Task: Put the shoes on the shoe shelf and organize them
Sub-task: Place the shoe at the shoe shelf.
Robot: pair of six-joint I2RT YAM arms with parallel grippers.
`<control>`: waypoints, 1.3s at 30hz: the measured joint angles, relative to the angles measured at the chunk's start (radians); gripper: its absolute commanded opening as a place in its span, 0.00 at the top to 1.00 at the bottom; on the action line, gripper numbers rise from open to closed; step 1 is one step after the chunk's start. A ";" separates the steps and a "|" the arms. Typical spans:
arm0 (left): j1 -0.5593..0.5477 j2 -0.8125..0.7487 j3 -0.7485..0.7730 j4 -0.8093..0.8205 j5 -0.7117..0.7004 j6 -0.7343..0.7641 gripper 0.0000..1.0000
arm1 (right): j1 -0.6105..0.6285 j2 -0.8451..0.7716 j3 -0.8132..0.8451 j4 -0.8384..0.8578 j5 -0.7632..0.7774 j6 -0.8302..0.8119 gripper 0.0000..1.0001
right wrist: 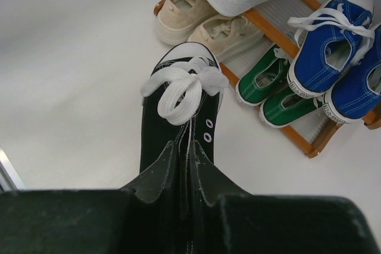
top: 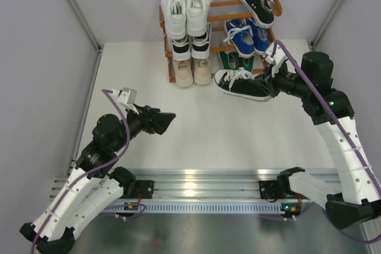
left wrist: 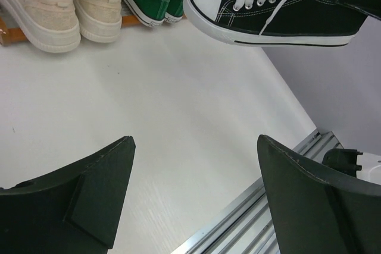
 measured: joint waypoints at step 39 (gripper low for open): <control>-0.054 0.709 -0.264 1.049 0.089 -0.773 0.02 | 0.000 0.041 -0.035 0.062 -0.117 0.176 1.00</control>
